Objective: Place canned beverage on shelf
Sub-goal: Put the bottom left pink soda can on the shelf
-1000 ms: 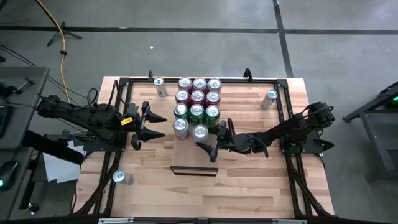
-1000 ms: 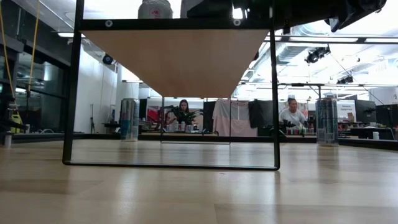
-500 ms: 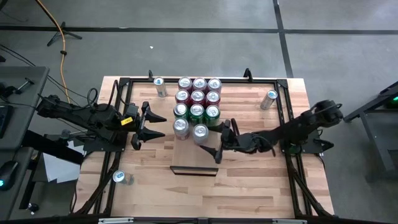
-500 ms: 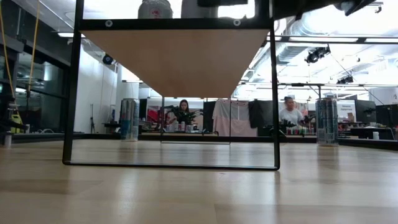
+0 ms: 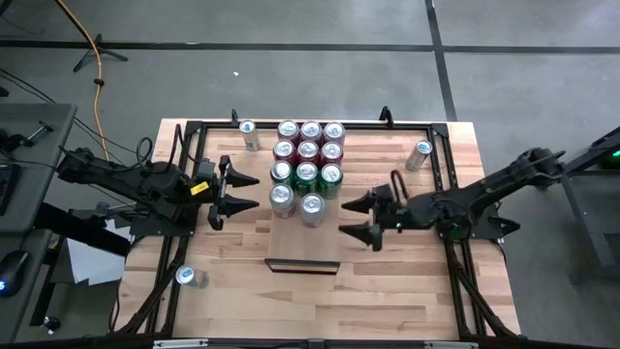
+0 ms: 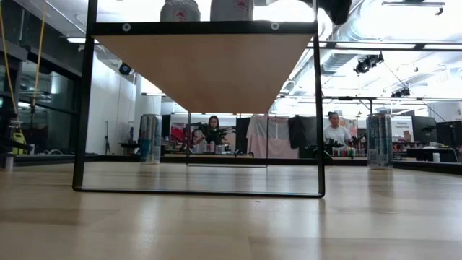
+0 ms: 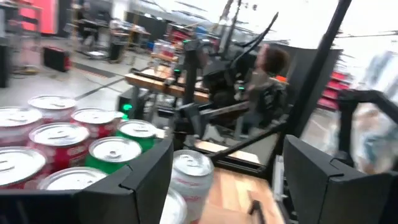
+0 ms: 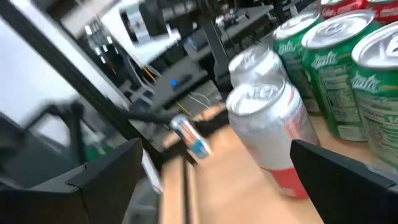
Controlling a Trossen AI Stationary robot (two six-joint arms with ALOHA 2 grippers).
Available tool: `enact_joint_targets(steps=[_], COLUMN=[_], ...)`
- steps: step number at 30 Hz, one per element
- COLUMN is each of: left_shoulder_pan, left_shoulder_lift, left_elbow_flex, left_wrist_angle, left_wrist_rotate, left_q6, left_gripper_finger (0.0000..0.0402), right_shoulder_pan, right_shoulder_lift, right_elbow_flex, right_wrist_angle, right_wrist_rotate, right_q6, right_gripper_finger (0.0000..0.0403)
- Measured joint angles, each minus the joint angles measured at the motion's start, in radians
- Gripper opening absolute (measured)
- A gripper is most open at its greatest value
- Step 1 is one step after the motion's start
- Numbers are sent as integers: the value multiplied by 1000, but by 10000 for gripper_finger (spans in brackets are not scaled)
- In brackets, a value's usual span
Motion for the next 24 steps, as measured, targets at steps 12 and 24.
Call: enact_joint_targets(steps=[12,24], left_shoulder_pan=[0,0], left_shoulder_lift=[7,4], left_elbow_flex=[0,0], left_wrist_angle=[-48,-159], left_wrist_rotate=[-131,-81], left_q6=[-25,-46], left_gripper_finger=[230,230], right_shoulder_pan=[7,-4], right_shoulder_lift=[26,312], right_elbow_flex=[61,370], right_wrist_angle=[-39,-606], right_wrist_rotate=[11,16], right_q6=[95,247], right_gripper_finger=[337,30])
